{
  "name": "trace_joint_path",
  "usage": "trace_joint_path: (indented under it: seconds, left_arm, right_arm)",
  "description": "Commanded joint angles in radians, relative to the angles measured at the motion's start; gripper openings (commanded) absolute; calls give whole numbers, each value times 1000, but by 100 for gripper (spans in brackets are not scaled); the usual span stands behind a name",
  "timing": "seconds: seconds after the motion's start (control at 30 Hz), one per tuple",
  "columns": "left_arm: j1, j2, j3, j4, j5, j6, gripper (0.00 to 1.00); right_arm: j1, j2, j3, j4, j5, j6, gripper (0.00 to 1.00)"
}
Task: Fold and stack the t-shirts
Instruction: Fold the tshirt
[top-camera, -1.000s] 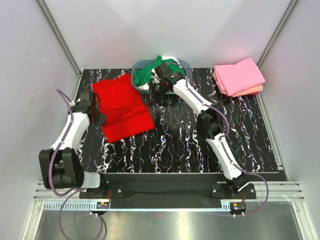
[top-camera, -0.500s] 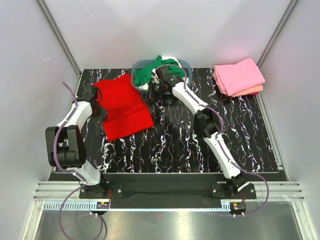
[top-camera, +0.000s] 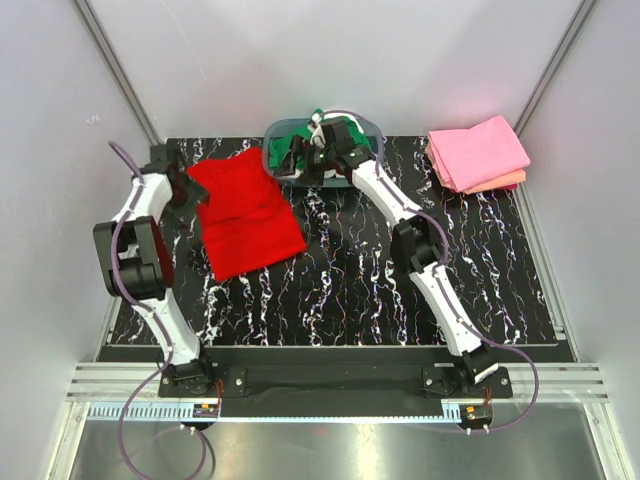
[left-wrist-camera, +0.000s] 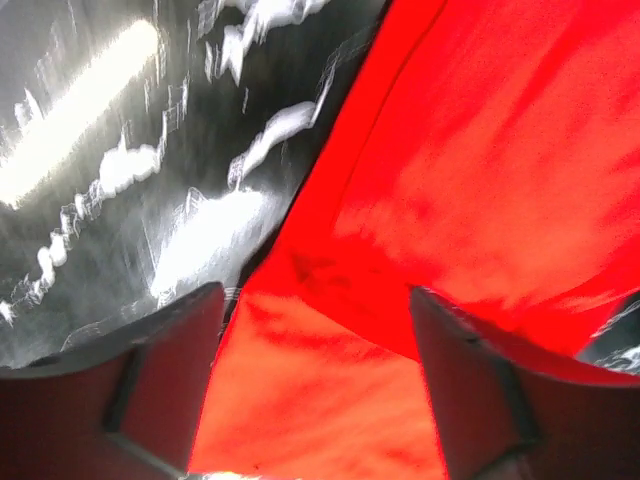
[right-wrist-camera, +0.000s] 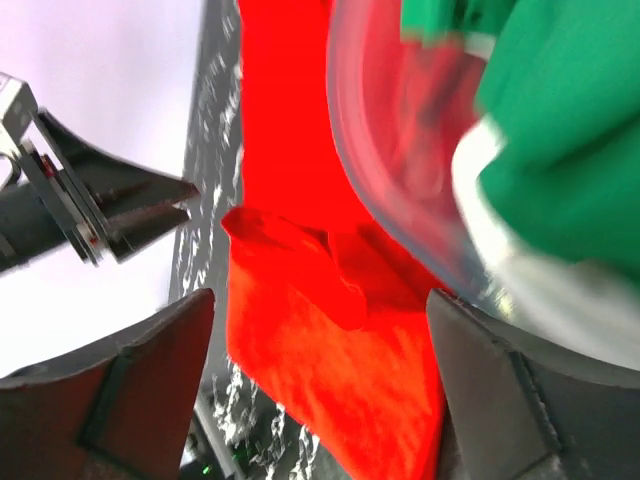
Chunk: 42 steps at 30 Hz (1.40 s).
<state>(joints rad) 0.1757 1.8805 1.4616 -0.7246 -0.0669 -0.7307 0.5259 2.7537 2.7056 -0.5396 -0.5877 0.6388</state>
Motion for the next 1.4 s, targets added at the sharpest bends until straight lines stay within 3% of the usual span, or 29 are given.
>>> trace_joint_path:
  seconds: [0.0, 0.07, 0.1, 0.17, 0.2, 0.3, 0.33, 0.5, 0.67, 0.8, 1.03, 1.17, 1.3, 1.37]
  left_arm:
    - [22, -32, 152, -53, 22, 39, 87]
    - [24, -101, 143, -65, -5, 63, 97]
    - [22, -133, 91, -52, -8, 74, 99]
    - [22, -238, 11, -45, -7, 73, 99]
    - [22, -277, -83, -27, 2, 71, 99]
    - [19, -443, -255, 14, 61, 51, 97]
    - [19, -530, -374, 27, 85, 45, 96]
    - [12, -739, -677, 117, 186, -22, 95]
    - [1, -825, -854, 183, 177, -62, 92]
    - [-1, -837, -926, 238, 168, -79, 90]
    - [-1, -782, -954, 323, 122, -87, 89]
    - [-1, -735, -960, 379, 115, -96, 87]
    - [-1, -687, -963, 422, 113, -102, 81]
    - [-1, -672, -972, 448, 113, -107, 72]
  right_arm:
    - [-63, -103, -19, 95, 12, -45, 96]
    - [-64, -237, -126, 82, 29, -121, 96]
    - [-63, -291, -276, 93, 37, -135, 96]
    - [-63, -451, -441, 156, 48, -142, 96]
    - [-63, -500, -595, 176, 51, -139, 95]
    - [-41, -681, -889, 245, 86, -140, 95]
    - [-34, -753, -953, 272, 95, -140, 95]
    - [51, -835, -1234, 325, 134, -114, 87]
    - [82, -720, -1270, 346, 109, -59, 68]
    - [92, -626, -1236, 369, 100, -36, 63]
    - [94, -533, -1175, 365, 109, -30, 60]
    - [95, -514, -1167, 372, 103, -21, 52]
    - [92, -491, -1146, 379, 95, -10, 46]
    - [95, -474, -1132, 380, 91, -5, 39]
